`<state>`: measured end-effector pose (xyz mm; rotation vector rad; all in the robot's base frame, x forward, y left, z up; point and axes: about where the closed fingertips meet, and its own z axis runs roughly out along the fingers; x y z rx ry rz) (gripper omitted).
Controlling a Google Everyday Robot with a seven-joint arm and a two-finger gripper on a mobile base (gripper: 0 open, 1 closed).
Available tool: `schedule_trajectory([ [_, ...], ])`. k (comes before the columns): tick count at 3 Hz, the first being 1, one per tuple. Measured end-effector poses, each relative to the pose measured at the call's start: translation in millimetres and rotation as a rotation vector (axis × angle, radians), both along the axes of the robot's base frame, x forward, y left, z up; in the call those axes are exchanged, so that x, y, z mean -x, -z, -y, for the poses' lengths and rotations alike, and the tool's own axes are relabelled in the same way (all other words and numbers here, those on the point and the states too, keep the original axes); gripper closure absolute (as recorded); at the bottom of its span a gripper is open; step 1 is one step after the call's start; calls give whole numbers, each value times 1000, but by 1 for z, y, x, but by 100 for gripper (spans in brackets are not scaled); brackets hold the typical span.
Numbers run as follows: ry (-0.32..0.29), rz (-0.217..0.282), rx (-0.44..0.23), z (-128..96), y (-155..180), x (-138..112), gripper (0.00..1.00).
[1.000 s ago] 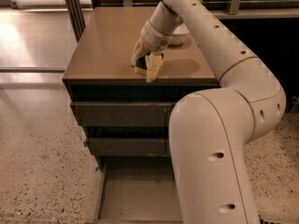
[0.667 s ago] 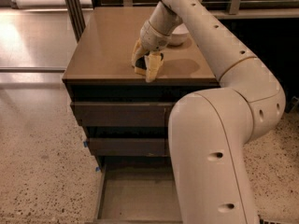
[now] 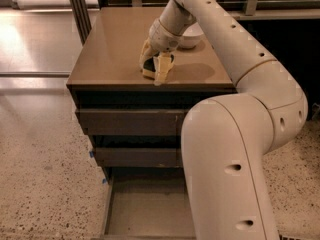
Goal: Place sponge into bottom drawer
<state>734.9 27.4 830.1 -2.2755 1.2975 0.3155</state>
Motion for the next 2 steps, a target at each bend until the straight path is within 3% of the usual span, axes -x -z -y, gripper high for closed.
schedule_trajectory([
  [1,-11,76,-64,-7,-38,-6,100],
  [2,-11,76,-64,-7,-38,-6,100],
])
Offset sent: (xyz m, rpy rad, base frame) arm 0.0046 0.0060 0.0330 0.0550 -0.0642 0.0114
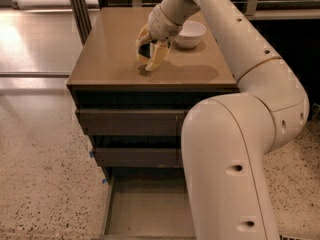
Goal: Place sponge into bottom drawer
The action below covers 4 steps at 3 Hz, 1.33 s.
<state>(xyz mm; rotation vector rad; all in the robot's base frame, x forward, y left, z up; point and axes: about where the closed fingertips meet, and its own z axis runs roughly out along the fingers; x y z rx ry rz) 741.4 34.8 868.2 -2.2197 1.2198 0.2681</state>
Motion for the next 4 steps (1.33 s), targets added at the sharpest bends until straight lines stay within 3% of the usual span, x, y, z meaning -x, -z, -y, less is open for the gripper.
schedule_trajectory([
  [1,-72,-35,-42,-20,-10,21,100],
  [2,-125,-93,-109,-34,-36,64,100],
  [3,-181,-162,-143,-42,-58,118,100],
  [4,-226,-209,-118,-40,-71,171,100],
])
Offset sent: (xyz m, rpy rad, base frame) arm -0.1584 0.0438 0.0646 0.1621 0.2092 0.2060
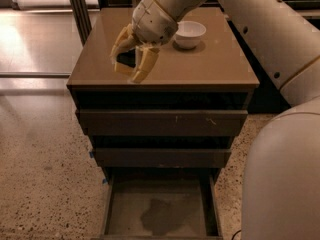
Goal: Place sponge into bottom drawer
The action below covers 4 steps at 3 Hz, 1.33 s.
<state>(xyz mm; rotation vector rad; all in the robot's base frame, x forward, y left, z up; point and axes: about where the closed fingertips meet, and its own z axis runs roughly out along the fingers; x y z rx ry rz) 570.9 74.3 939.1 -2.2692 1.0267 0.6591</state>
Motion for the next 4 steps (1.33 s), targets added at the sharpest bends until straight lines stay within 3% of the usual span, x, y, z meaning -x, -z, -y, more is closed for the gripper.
schedule_trajectory([
  [1,19,-44,15,12,11,49,100],
  [2,12,-39,17,11,20,52,100],
  [3,37,15,-32,13,19,78,100],
  [4,155,32,-43,29,45,128,100],
])
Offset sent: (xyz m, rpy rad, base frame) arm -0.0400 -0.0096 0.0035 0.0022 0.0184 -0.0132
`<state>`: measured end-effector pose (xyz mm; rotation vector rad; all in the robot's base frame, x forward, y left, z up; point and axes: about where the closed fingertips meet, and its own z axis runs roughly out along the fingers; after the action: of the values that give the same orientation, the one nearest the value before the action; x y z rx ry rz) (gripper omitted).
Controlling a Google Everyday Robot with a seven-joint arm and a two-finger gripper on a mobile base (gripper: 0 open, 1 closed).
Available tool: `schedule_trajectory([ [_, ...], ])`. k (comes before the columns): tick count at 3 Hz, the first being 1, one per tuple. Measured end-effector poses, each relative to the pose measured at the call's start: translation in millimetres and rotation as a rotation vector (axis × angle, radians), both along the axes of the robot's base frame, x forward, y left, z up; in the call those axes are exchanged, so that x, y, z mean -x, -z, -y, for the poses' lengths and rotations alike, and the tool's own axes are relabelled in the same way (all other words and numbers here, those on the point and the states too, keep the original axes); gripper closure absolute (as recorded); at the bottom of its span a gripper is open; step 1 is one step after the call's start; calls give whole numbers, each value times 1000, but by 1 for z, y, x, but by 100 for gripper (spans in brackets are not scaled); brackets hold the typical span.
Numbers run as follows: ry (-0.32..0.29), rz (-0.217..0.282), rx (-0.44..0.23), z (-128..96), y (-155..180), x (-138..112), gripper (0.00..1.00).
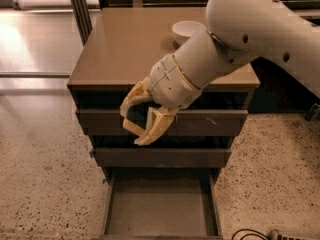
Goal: Place sponge into bottom drawer
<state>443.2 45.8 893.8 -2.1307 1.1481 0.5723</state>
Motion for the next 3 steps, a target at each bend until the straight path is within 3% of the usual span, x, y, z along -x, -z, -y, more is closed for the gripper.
schedule_trajectory([
  [1,80,-62,44,14,49,37,100],
  [2,137,-132,129,32,138,57,100],
  [3,126,-169,164,36,163,78,100],
])
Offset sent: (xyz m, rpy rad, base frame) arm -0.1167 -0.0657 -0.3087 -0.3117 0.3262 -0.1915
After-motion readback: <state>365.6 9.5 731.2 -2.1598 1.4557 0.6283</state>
